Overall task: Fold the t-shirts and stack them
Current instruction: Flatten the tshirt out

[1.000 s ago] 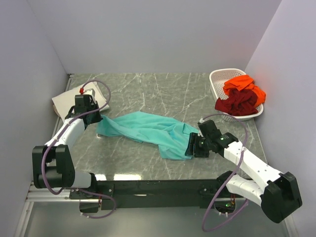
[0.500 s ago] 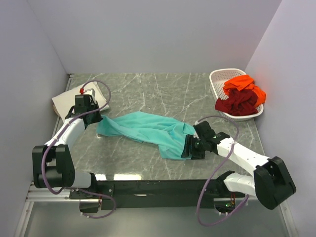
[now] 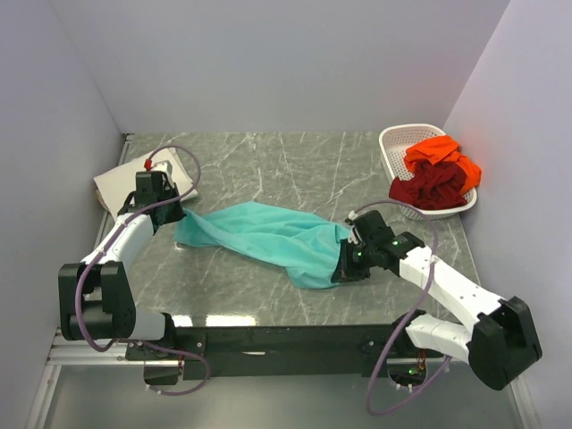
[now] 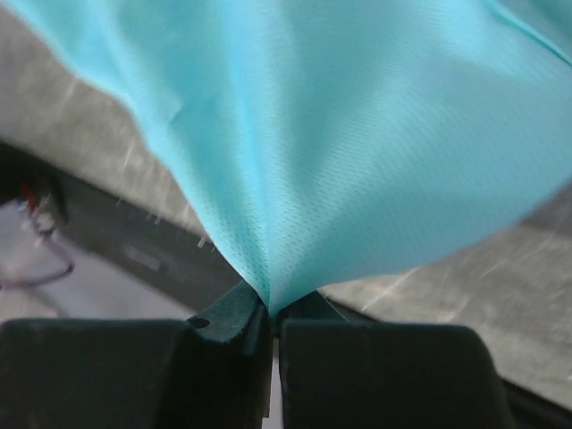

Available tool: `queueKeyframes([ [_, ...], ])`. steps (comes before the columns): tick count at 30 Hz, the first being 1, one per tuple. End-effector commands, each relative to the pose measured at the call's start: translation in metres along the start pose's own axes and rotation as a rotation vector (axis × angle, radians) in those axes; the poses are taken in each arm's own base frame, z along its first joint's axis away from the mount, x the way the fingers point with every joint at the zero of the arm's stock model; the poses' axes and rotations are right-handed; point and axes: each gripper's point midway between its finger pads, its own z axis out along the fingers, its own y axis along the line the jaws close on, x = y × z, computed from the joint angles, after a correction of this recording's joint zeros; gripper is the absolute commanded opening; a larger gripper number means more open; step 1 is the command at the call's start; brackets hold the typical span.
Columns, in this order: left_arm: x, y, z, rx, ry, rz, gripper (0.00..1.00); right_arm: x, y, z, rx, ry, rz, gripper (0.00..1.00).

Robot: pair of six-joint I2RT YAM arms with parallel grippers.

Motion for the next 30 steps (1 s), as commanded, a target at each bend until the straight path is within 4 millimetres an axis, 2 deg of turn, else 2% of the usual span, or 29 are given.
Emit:
queueKeyframes([
  [1, -0.025, -0.004, -0.008, 0.008, -0.073, 0.013, 0.01, 0.026, 0.032, -0.032, -0.141, 0.124, -0.052, 0.0],
  [5, -0.025, -0.003, -0.009, -0.002, -0.073, 0.015, 0.0, 0.056, 0.057, -0.062, -0.256, 0.304, -0.098, 0.0],
  [7, -0.025, 0.0, -0.009, -0.015, -0.071, 0.014, 0.01, 0.066, 0.061, -0.069, -0.291, 0.366, -0.116, 0.0],
  [9, -0.027, 0.0, -0.01, -0.018, -0.078, 0.015, 0.01, 0.067, 0.06, -0.066, -0.298, 0.377, -0.126, 0.0],
  [13, -0.028, 0.002, -0.013, -0.032, -0.087, 0.018, 0.01, 0.061, 0.05, -0.034, -0.257, 0.389, -0.065, 0.0],
  [16, -0.027, 0.004, -0.014, -0.038, -0.087, 0.021, 0.01, 0.049, 0.037, 0.001, -0.209, 0.365, -0.029, 0.0],
  [19, -0.028, 0.004, -0.014, -0.038, -0.089, 0.021, 0.0, 0.033, 0.022, 0.024, -0.117, 0.336, -0.001, 0.0],
  [20, -0.028, 0.004, -0.014, -0.039, -0.089, 0.022, 0.0, 0.021, 0.025, 0.027, -0.111, 0.305, -0.007, 0.0],
  [21, -0.027, 0.004, -0.013, -0.04, -0.086, 0.022, 0.0, 0.014, 0.016, 0.034, -0.059, 0.293, 0.004, 0.0],
  [25, -0.028, 0.004, -0.013, -0.042, -0.086, 0.024, 0.0, -0.02, 0.016, 0.036, 0.003, 0.214, -0.017, 0.0],
  [30, -0.028, 0.004, -0.013, -0.039, -0.086, 0.024, 0.0, -0.049, 0.01, 0.035, 0.024, 0.154, -0.004, 0.0],
])
